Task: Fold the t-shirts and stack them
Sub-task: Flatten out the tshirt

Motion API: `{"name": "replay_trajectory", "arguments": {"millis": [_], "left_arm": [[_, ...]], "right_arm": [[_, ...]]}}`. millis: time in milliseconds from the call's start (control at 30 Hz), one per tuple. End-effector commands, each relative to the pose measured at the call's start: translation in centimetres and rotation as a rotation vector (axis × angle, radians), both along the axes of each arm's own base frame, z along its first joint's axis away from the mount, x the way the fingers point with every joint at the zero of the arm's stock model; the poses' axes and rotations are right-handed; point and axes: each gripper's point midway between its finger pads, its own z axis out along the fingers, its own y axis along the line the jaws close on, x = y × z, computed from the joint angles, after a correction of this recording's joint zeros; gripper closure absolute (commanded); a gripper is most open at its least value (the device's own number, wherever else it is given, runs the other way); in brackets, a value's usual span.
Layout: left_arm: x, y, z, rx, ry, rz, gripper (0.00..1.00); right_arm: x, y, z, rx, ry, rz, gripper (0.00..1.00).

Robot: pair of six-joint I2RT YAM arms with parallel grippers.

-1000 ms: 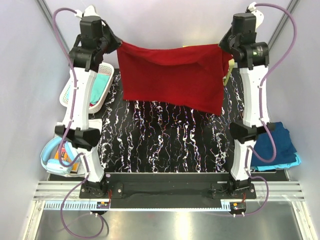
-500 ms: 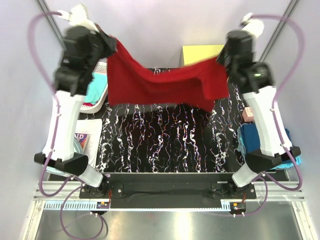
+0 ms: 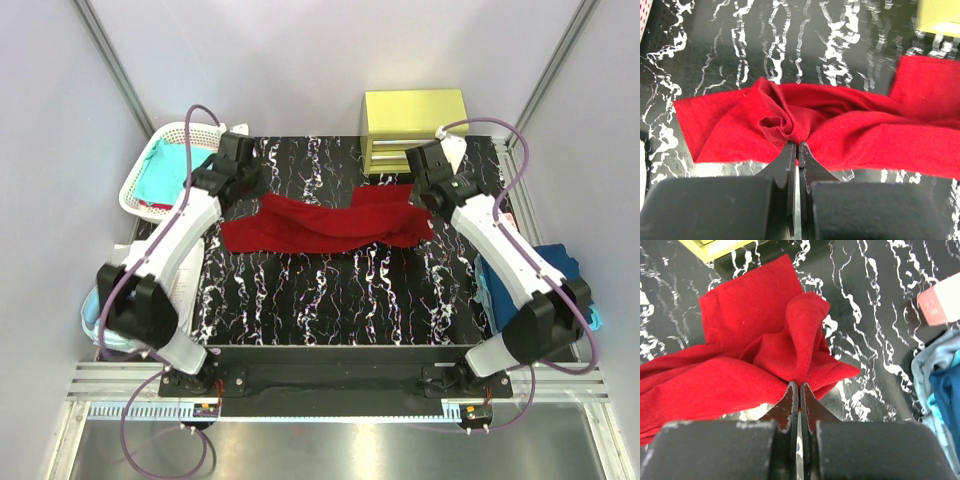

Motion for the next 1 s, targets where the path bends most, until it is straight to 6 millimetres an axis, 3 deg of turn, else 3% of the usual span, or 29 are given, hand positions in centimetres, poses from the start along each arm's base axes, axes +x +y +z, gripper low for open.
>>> {"name": "replay_trajectory", "arguments": {"millis": [0, 100, 133, 200, 233, 267, 367, 467, 567, 633, 733, 767, 800, 833, 867, 900, 933, 967], "left_arm": [[-2.7, -1.1, 6.1, -0.057, -0.184, -0.029, 1.00], [-6.5, -1.8, 5.2, -0.035, -0.155, -0.064, 1.00], [-7.8, -1.9, 3.7, -0.024, -0.119, -0.076, 1.00], [-10.9, -2.9, 3.4, -0.039, -0.102, -0.108, 1.00], [-12.5, -2.8, 1.5, -0.023, -0.051, -0.117, 1.00], [-14.3, -3.5, 2.0, -0.056, -0.059, -0.135, 1.00], [-18.2, -3.9, -0.1, -0.044, 0.006, -0.151, 1.00], [-21.6, -3.5, -0.8, -0.047, 0.037, -0.145, 1.00], [-23.9, -3.0, -0.6, -0.062, 0.054, -0.140, 1.00], [-24.4, -2.5, -0.4, -0.051, 0.052, -0.133, 1.00], [-22.5, -2.1, 0.7, 0.034, -0.022, -0.123, 1.00], [-21.3, -1.9, 1.4, 0.058, -0.045, -0.114, 1.00], [-19.7, -2.4, 3.6, 0.054, -0.087, -0.112, 1.00], [-17.9, -2.6, 5.0, 0.090, -0.132, -0.135, 1.00], [-15.0, -2.1, 4.4, 0.110, -0.087, -0.100, 1.00], [-12.7, -2.3, 7.5, 0.074, -0.141, -0.086, 1.00], [-10.7, -2.6, 8.9, 0.070, -0.179, -0.110, 1.00], [-7.4, -1.8, 7.6, 0.112, -0.140, -0.067, 1.00]], "right_arm": [[-2.9, 0.7, 2.2, 0.090, -0.060, -0.009, 1.00], [-6.3, 0.9, 0.9, 0.073, 0.020, 0.014, 1.00], [-7.5, 1.7, 0.5, 0.087, 0.037, 0.022, 1.00], [-10.2, 1.7, -0.5, 0.107, 0.087, 0.016, 1.00], [-11.2, 1.6, -0.8, 0.109, 0.105, 0.007, 1.00], [-12.7, 2.1, -1.7, 0.105, 0.141, 0.028, 1.00], [-17.1, 1.9, -2.7, 0.096, 0.219, 0.035, 1.00], [-19.7, 1.4, -2.3, 0.079, 0.214, 0.022, 1.00], [-20.7, 0.5, -1.5, 0.068, 0.188, -0.014, 1.00], [-20.6, 0.3, -1.4, 0.056, 0.173, -0.016, 1.00], [-18.5, 0.4, -0.7, -0.008, 0.096, 0.000, 1.00], [-16.6, 1.5, 0.7, 0.020, 0.032, 0.005, 1.00], [-15.1, 2.0, 0.4, -0.045, 0.067, 0.060, 1.00], [-12.6, 0.4, 0.6, -0.037, 0.067, -0.014, 1.00], [-9.8, 1.0, 2.3, 0.017, 0.009, -0.024, 1.00], [-7.5, 1.0, 1.2, -0.010, 0.064, -0.006, 1.00], [-5.2, -0.6, 1.7, -0.010, 0.052, -0.061, 1.00], [-2.3, -0.5, 4.6, 0.018, -0.034, -0.069, 1.00]]}}
